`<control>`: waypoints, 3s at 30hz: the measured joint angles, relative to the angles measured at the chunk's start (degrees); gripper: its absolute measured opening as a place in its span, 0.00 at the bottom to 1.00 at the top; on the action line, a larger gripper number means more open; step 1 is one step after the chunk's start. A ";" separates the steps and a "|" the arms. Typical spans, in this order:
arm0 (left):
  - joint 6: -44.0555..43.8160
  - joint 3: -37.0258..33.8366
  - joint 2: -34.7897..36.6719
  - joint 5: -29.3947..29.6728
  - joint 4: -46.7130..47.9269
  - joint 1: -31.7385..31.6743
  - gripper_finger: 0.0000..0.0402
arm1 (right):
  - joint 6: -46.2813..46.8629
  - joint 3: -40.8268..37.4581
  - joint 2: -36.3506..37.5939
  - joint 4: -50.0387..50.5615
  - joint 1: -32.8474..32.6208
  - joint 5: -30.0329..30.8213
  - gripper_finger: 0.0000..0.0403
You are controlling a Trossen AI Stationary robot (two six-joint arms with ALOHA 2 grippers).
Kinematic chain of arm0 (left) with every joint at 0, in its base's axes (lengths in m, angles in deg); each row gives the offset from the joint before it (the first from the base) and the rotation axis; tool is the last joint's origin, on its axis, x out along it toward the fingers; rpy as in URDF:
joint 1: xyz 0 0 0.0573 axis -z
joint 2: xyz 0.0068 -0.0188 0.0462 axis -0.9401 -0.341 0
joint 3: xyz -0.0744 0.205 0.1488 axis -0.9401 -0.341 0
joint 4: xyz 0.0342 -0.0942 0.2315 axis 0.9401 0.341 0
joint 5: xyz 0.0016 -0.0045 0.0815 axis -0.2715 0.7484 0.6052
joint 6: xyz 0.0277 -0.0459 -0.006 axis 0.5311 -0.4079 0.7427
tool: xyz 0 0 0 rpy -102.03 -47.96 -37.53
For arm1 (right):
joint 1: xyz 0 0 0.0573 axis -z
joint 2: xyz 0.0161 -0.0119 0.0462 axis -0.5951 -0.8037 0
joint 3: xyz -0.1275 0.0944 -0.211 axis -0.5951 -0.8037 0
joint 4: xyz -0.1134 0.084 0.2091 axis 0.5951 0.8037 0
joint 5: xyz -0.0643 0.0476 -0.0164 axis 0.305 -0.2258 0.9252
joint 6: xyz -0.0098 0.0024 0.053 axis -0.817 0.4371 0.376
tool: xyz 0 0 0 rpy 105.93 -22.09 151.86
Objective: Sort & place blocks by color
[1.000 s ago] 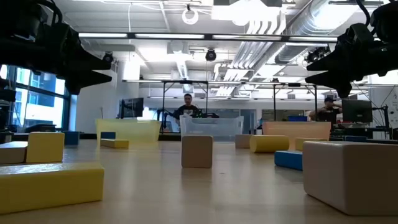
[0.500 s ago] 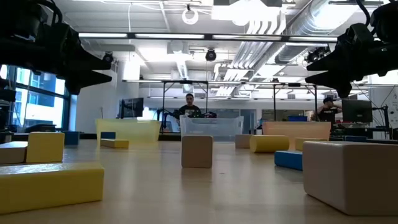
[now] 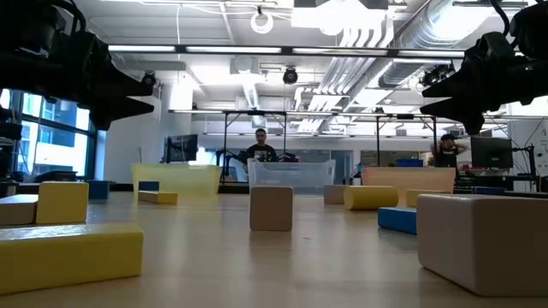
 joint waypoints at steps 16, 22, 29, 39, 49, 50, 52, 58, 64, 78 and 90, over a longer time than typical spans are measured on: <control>0.01 -0.01 0.02 0.00 -0.02 -0.01 0.58 | 0.00 -0.01 0.01 0.00 -0.01 0.01 0.45; 0.02 -0.02 0.02 0.02 0.00 -0.02 0.58 | 0.00 0.01 -0.01 0.01 -0.01 0.01 0.45; 0.02 -0.01 0.02 0.01 -0.02 -0.01 0.58 | 0.00 0.00 -0.01 0.01 0.01 0.00 0.45; 0.02 0.00 0.00 0.00 -0.02 -0.02 0.58 | 0.00 -0.01 0.00 0.01 0.00 0.01 0.45; -8.48 0.00 0.02 0.63 -1.11 -0.04 0.58 | 0.00 0.00 0.01 0.00 -0.01 0.00 0.45; -10.53 0.00 0.02 0.65 -1.56 -0.04 0.58 | 0.00 0.01 0.01 0.02 -0.01 0.01 0.45; -14.73 0.00 0.00 1.02 -2.44 -0.04 0.58 | 0.00 -0.01 0.00 0.01 0.01 0.00 0.45; -25.52 0.00 0.00 3.57 -8.13 -0.04 0.58 | 0.00 -0.01 -0.01 0.01 -0.01 0.00 0.45; -31.59 -0.01 0.02 8.09 -12.56 -0.04 0.58 | 0.00 0.01 0.00 0.02 -0.01 -0.01 0.45; -21.43 12.60 -3.52 13.15 -8.44 -0.04 0.58 | 0.00 0.01 0.01 0.00 -0.01 0.01 0.45; -10.50 29.19 -24.99 15.56 13.30 -1.23 0.58 | 0.00 0.01 0.00 0.00 0.01 0.00 0.45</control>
